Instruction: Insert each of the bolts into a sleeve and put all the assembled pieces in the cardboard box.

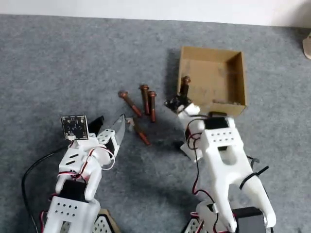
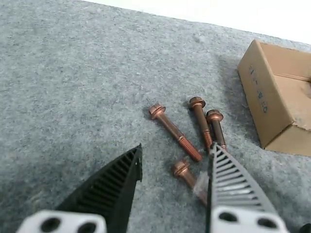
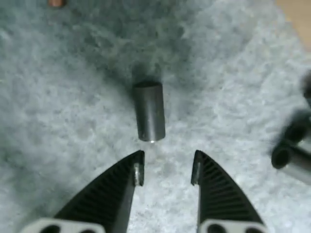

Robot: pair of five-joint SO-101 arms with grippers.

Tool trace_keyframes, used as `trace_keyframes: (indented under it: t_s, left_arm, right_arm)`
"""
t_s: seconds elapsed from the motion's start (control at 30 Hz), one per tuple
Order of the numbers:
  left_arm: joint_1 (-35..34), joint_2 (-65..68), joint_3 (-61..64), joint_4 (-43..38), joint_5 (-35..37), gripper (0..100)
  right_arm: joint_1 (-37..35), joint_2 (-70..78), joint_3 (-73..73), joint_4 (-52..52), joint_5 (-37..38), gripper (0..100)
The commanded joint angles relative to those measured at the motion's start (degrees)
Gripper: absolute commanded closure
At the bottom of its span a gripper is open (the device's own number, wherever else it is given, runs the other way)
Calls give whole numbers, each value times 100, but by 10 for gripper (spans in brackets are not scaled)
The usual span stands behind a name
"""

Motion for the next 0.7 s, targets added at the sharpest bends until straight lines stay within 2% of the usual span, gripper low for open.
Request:
trace_keyframes:
  t_s: [0.0,0.5,0.67]
  left_arm:
    - [-75,-84,145,9,-62,790]
    - [-75,-84,145,9,-62,790]
    - [-75,-84,145,9,-62,790]
  right_arm:
    - [-40,-215,57,-479,220,847]
    - [-567,-189,84,-576,220,847]
    - [-549,488,40,-585,211,847]
